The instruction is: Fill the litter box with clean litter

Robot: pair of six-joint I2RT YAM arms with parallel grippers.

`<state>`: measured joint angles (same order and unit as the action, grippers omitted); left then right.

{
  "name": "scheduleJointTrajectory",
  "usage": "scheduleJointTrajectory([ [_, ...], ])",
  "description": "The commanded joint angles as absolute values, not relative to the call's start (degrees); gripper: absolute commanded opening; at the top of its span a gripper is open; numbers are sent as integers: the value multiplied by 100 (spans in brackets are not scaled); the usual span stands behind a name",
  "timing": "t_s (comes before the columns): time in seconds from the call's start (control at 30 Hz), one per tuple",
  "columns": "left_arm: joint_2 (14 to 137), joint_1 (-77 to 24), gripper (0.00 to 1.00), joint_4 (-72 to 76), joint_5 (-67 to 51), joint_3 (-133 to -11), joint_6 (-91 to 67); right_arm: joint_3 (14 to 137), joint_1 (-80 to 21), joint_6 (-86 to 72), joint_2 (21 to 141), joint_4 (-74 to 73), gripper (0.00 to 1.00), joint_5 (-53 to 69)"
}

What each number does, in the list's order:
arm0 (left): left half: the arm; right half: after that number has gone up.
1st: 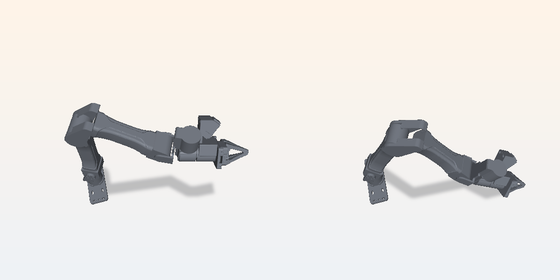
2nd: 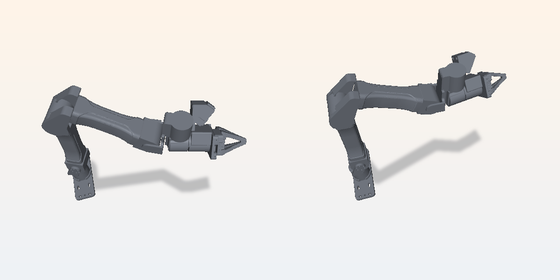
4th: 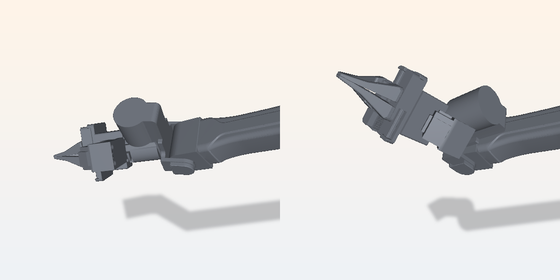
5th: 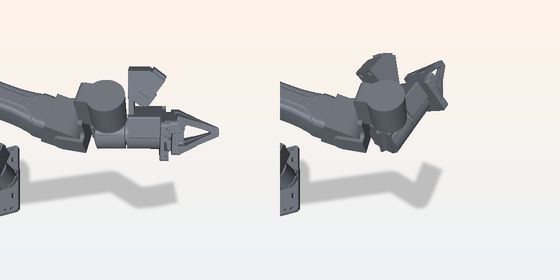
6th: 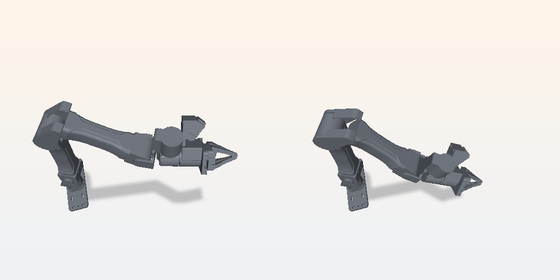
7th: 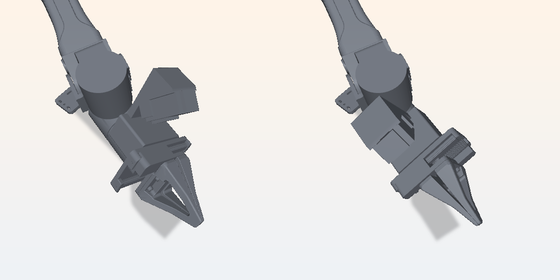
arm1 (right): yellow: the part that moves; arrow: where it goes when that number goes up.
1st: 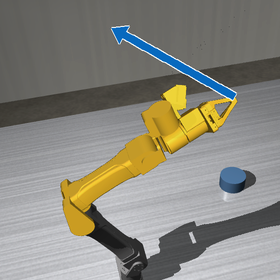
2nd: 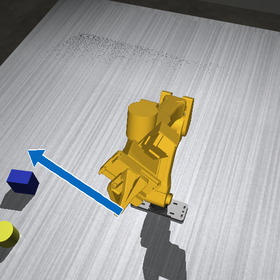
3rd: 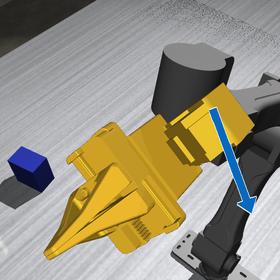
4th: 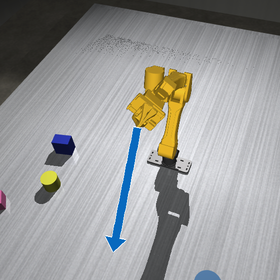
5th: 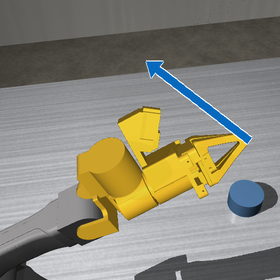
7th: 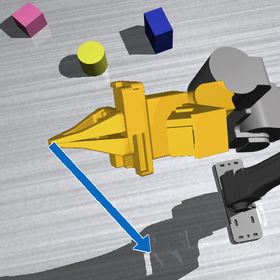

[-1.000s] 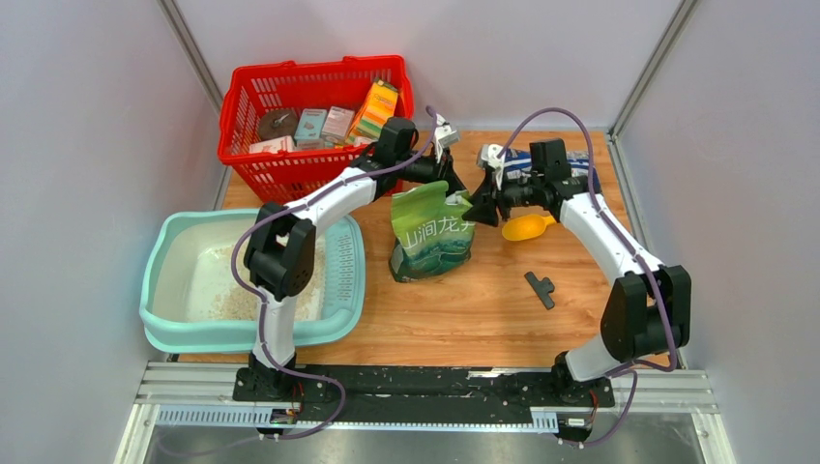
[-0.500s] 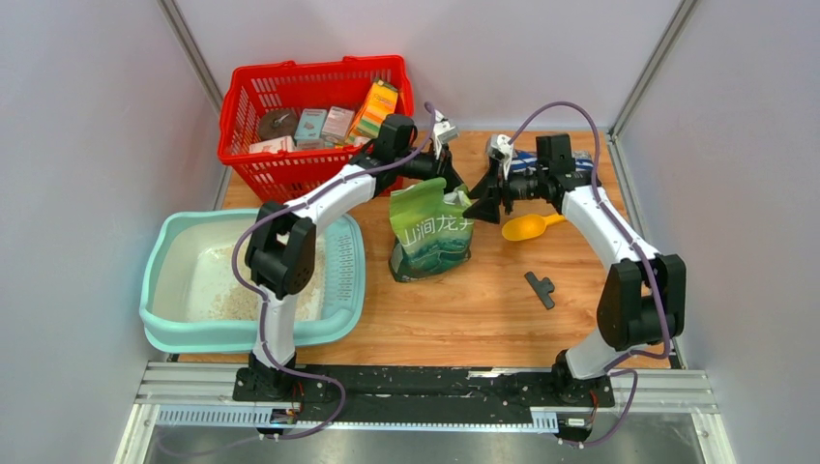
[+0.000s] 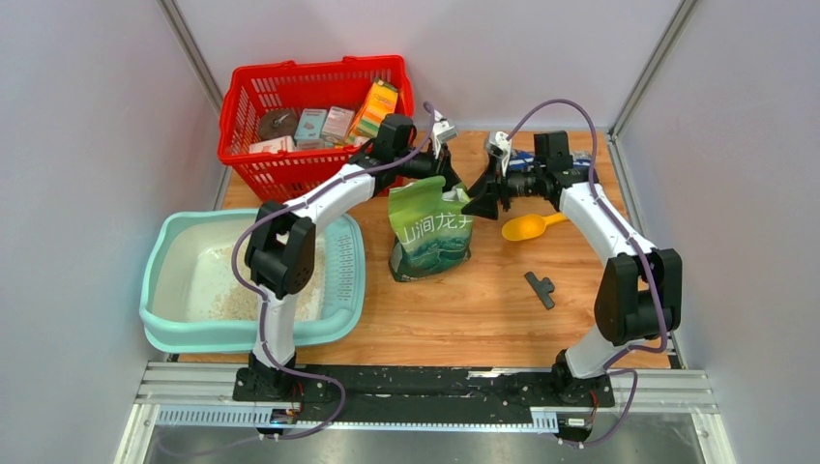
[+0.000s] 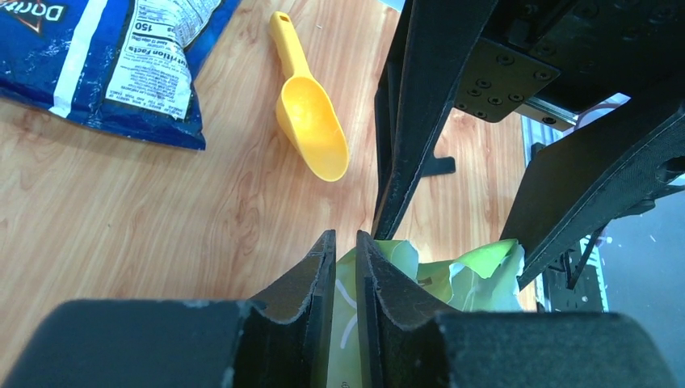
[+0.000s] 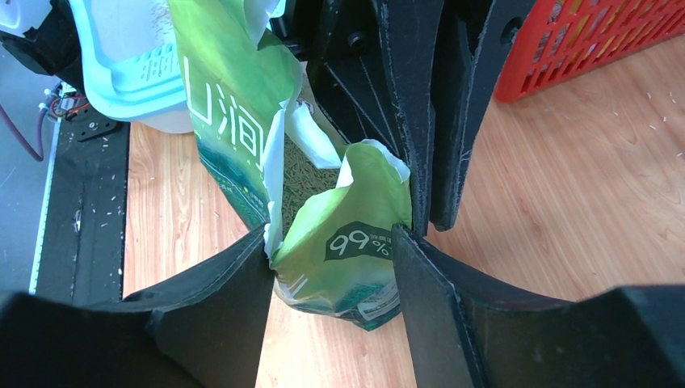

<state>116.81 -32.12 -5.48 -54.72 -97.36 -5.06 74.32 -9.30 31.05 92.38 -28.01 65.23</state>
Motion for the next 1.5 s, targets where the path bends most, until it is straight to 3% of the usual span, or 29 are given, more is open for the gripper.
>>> scheduleJointTrajectory([
  [0.0, 11672, -3419, 23, -756, -5837, -9967, -466, 7532, -923, 3252, 9132, -2118, 60, 5933],
  [0.4, 11698, -3419, 23, -747, -5757, -10037, -580, 7550, -958, 4034, 8754, -2777, 55, 5599],
  [0.7, 11628, -3419, 22, -923, -5889, -9976, -466, 7585, -967, 3999, 8885, -2496, 62, 5563],
  [0.9, 11628, -3419, 22, -923, -5933, -9975, -483, 7743, -967, 4026, 9193, -2601, 62, 6081],
  [1.07, 11637, -3410, 19, -993, -5880, -10011, -571, 7840, -958, 3630, 9343, -2619, 56, 6582],
  [1.2, 11409, -3296, 30, -1161, -5221, -10002, -563, 7840, -940, 3437, 9448, -2681, 53, 6855],
  [1.47, 11101, -2883, 37, -1309, -4957, -10265, -747, 7998, -949, 2858, 9817, -2426, 50, 7418],
])
